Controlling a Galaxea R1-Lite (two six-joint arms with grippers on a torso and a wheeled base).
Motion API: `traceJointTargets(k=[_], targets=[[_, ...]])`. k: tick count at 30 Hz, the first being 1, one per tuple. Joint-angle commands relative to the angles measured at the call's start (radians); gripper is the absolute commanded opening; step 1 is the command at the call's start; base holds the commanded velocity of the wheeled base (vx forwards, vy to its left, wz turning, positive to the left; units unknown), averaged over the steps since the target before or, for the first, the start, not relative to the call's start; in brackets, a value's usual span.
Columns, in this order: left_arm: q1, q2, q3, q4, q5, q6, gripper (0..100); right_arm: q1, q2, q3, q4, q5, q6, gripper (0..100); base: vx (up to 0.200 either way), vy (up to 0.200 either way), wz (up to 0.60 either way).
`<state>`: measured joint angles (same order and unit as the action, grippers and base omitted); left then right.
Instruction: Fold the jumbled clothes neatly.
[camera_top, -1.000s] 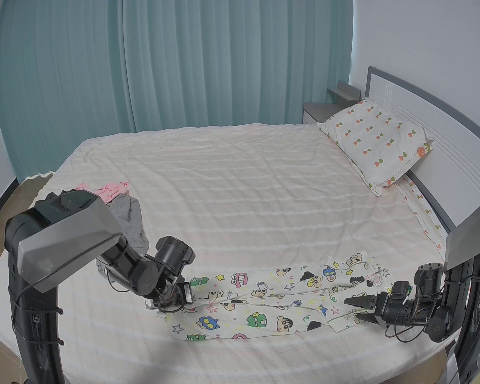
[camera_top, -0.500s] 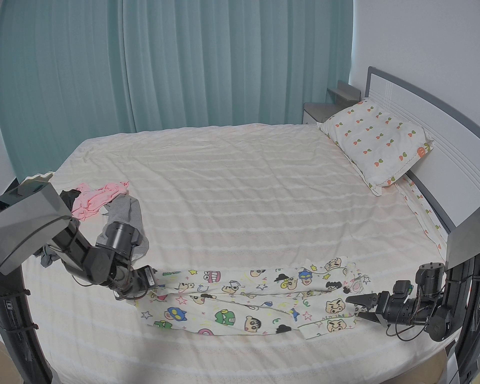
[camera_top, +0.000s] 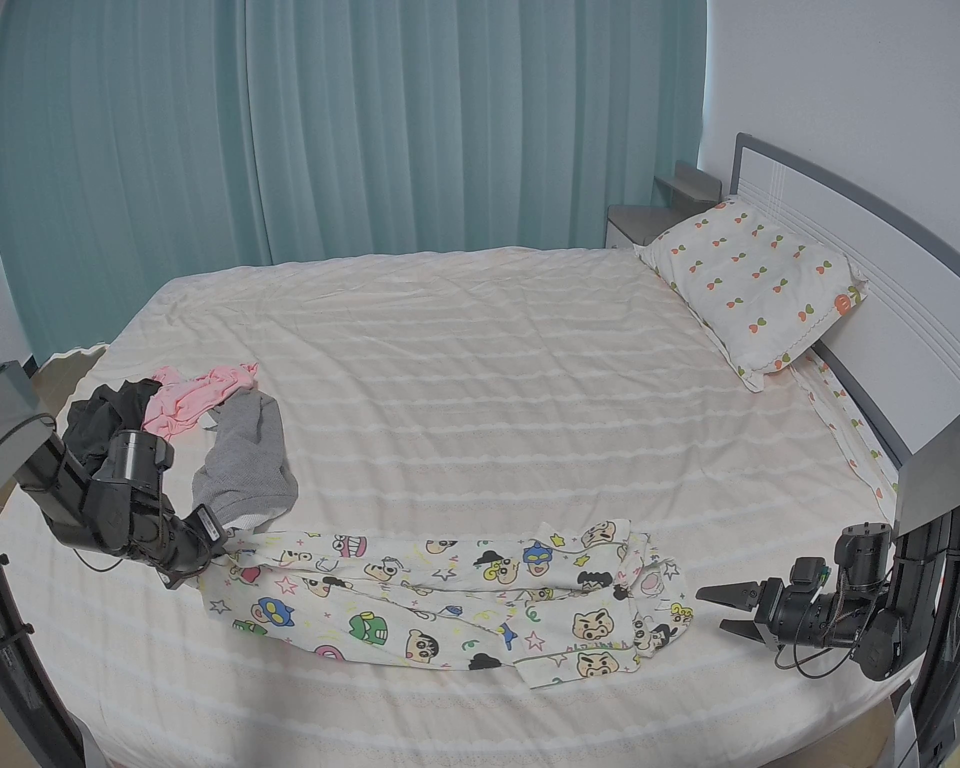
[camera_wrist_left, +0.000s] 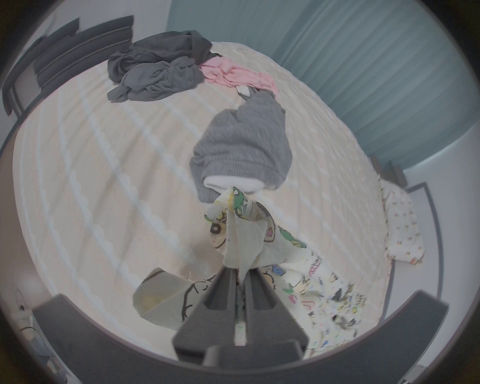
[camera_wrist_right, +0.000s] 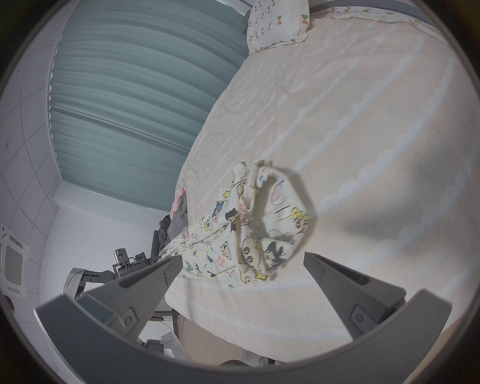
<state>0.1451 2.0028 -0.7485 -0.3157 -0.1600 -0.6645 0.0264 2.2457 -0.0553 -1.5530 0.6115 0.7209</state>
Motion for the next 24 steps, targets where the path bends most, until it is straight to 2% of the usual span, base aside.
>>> traceJointTargets(k=[1, 5, 8, 11, 14, 16, 17, 19, 22, 24], targets=[[0.041, -0.078, 0.003, 0.001, -0.018, -0.017, 0, -0.016, 0.003, -0.005, -0.012, 0.001, 0.0, 100, 0.0, 0.0, 0.0], [-0.019, -0.107, 0.005, 0.006, -0.01, -0.044, 0, -0.014, 0.002, -0.005, -0.012, 0.002, 0.002, 100, 0.0, 0.0, 0.0], [-0.141, -0.133, -0.002, 0.007, 0.04, -0.093, 0, -0.014, 0.002, -0.005, -0.012, 0.002, 0.002, 100, 0.0, 0.0, 0.0], [-0.283, -0.133, -0.017, 0.006, 0.126, -0.13, 0, -0.014, 0.002, -0.005, -0.012, 0.002, 0.002, 100, 0.0, 0.0, 0.0], [-0.472, -0.125, -0.055, 0.006, 0.221, -0.168, 0, -0.013, 0.002, -0.005, -0.012, 0.002, 0.002, 100, 0.0, 0.0, 0.0], [-0.503, -0.125, -0.064, 0.007, 0.237, -0.173, 0, -0.013, 0.002, -0.005, -0.012, 0.002, 0.002, 100, 0.0, 0.0, 0.0], [-0.582, -0.122, -0.095, 0.009, 0.275, -0.175, 0, -0.013, 0.002, -0.005, -0.012, 0.002, 0.002, 100, 0.0, 0.0, 0.0], [-0.684, -0.099, -0.158, 0.018, 0.32, -0.175, 0, -0.013, 0.003, -0.005, -0.012, 0.004, 0.002, 100, 0.0, 0.0, 0.0], [-0.771, -0.038, -0.267, 0.063, 0.378, -0.175, 0, -0.011, 0.003, -0.005, -0.012, 0.004, 0.002, 100, 0.0, 0.0, 0.0], [-0.799, -0.007, -0.325, 0.087, 0.395, -0.173, 0, -0.01, 0.003, -0.005, -0.012, 0.004, 0.002, 100, 0.0, 0.0, 0.0]])
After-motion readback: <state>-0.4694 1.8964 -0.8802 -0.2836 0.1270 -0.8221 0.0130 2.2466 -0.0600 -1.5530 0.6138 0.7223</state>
